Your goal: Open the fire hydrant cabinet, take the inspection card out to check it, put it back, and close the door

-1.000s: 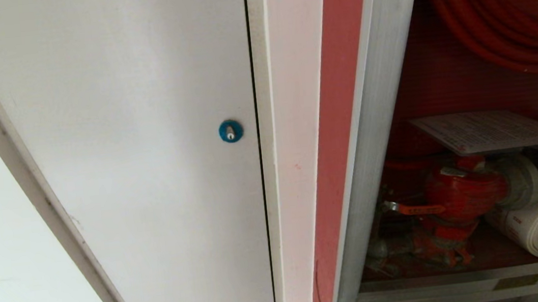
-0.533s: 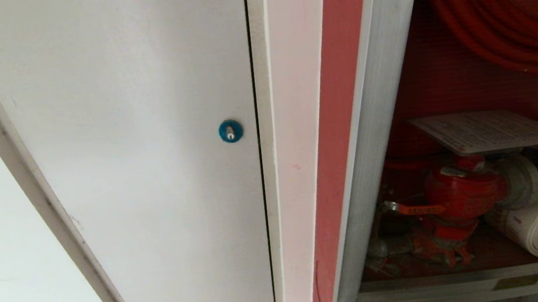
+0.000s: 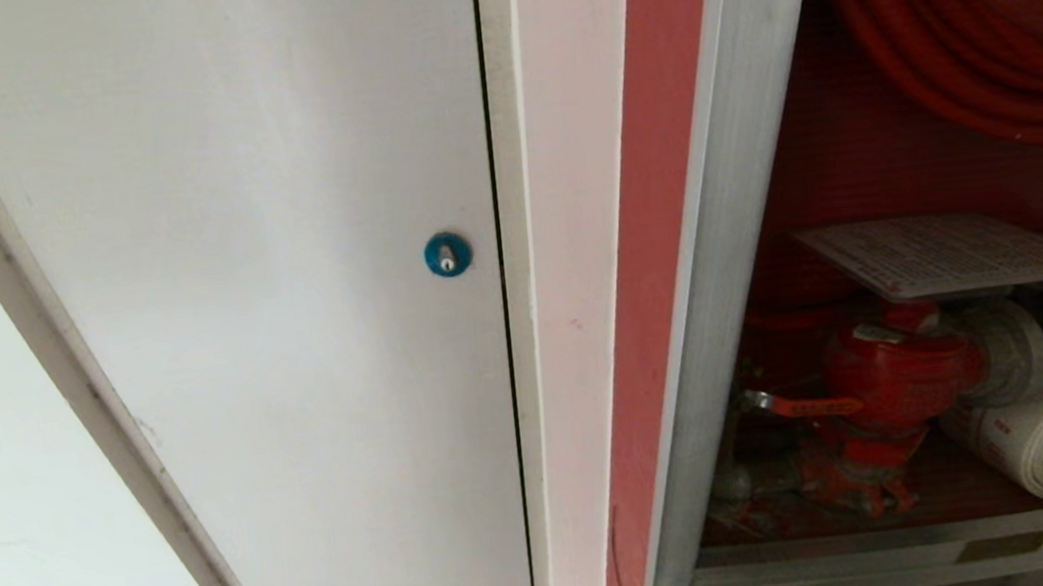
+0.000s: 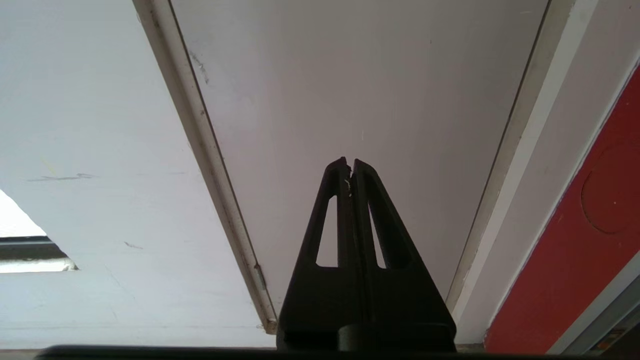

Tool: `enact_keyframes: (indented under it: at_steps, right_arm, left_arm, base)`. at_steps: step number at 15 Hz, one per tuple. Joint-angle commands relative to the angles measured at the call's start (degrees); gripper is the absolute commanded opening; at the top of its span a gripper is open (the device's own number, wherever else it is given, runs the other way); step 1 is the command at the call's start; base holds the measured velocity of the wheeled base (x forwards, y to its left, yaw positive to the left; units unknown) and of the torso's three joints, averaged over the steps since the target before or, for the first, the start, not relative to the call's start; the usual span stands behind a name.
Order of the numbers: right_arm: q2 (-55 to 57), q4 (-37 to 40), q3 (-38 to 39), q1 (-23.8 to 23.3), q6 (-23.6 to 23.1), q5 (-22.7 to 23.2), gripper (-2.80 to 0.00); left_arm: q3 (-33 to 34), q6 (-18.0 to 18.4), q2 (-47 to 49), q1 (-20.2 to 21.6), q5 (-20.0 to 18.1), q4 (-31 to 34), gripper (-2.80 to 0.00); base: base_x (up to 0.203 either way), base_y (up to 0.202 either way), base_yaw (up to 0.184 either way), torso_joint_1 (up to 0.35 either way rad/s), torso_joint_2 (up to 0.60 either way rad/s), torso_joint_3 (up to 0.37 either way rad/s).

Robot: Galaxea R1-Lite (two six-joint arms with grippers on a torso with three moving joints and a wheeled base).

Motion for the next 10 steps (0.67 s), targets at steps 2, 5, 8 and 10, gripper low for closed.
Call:
enact_keyframes:
  at_steps: [2,5,8,10]
  right_arm:
    - [-2.43,0.31,2.12,0.03,9.35,0.05,-2.80]
    - [-5.44,0.19,4.47,0.11,21.84,1.08,-2.80]
    - [-6.29,-0.02,5.43,0.12,39.13,2.84,-2.80]
    - [-7.05,-0.23,5.76,0.18,51.70,4.06,-2.80]
  left_arm:
    - [0.44,0.01,-0.01,0.03,-0.03,-0.02,-2.80]
    - [0.37,-0.03,-0.01,0.00,-0.03,-0.02,-2.80]
    - [0.44,0.01,-0.01,0.08,-0.03,-0.02,-2.80]
    - [0.44,0.01,-0.01,0.00,-0.03,-0.02,-2.80]
  base:
    - [0.000,0.000,0.000,0.000,0.00,0.000]
    - [0.000,0.000,0.000,0.000,0.00,0.000]
    - [0.000,0.000,0.000,0.000,0.00,0.000]
    - [0.000,0.000,0.000,0.000,0.00,0.000]
